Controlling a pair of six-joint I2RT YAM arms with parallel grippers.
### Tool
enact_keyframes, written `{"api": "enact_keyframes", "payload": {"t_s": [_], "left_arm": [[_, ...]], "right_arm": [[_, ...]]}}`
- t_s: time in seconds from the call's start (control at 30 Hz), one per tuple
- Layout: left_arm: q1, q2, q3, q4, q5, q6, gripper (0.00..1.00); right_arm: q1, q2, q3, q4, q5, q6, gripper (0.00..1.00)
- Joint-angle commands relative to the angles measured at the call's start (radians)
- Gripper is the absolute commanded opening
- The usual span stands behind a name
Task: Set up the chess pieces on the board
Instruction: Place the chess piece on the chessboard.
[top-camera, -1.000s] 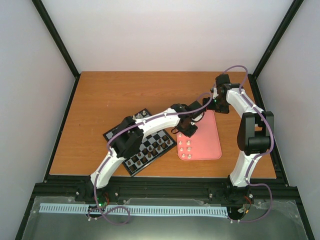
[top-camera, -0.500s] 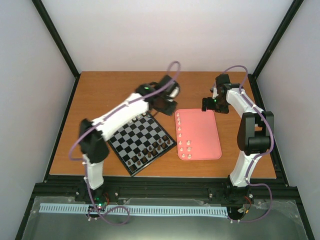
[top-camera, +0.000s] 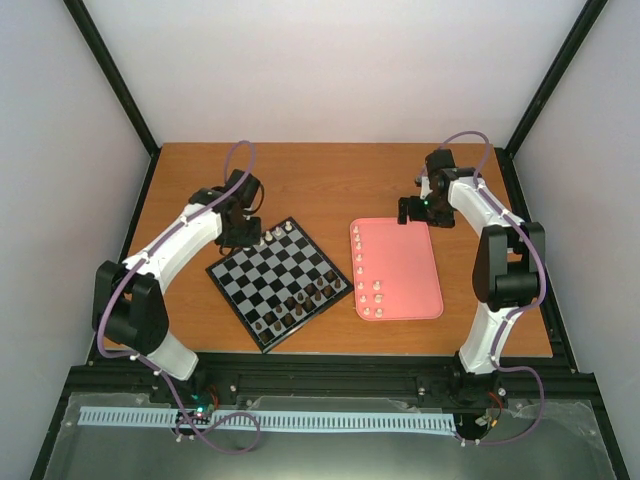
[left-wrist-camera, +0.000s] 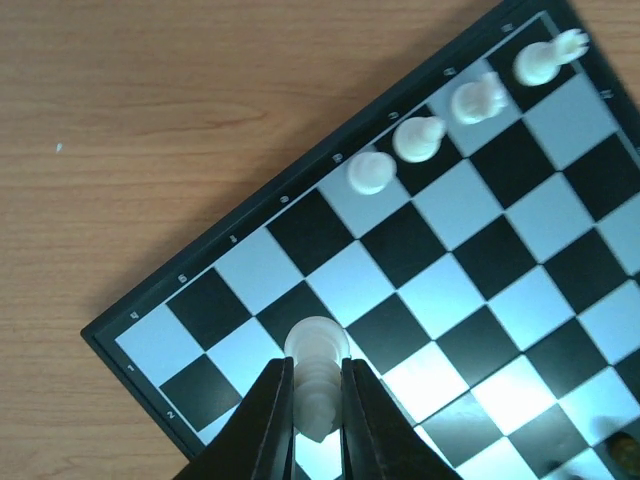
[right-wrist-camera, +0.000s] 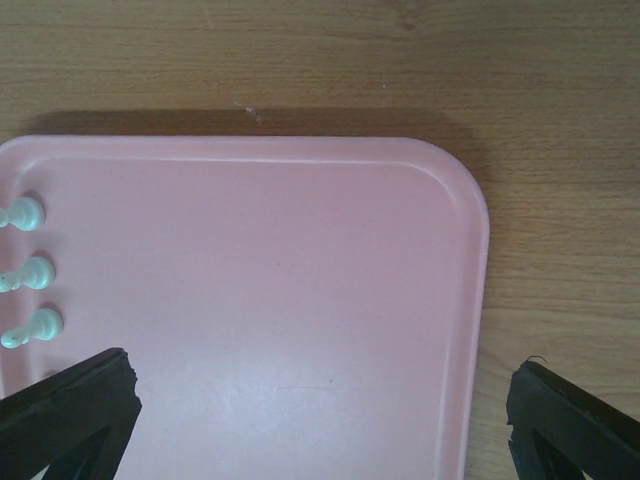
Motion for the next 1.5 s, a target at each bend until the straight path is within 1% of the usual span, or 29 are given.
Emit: {"api": "enact_keyframes", "payload": {"t_s": [0.0,0.1,0.3,0.47,0.8,1.47], "left_arm": [[0.048,-0.017,-0.031,0.078,0.018,-0.035,0.01],[0.054,-0.002,-0.057,0.121,0.031,-0.032,0.01],[0.053,0.061,-0.086,0.215,0.001,-0.034,0.01],[0.055,0.109,-0.090,0.251,-0.012,-0.031,0.01],[0.066,0.161,-0.084,0.274,-0.015,-0.017,0.01],[0.079,0.187,-0.115,0.287,-0.021,-0.013,0.01]], "right_arm": [[0.008,-0.006,0.004,-0.003,0.008,-0.009,1.00],[0.008,-0.009,0.004,-0.003,0.012,-0.010,1.00],[0.008,-0.006,0.002,-0.003,0.015,-0.010,1.00],[0.008,-0.006,0.005,-0.006,0.018,-0.011,1.00],[0.009,-0.004,0.005,-0.003,0.021,-0.011,1.00],[0.009,0.005,-0.001,-0.003,0.022,-0.014,1.00]]}}
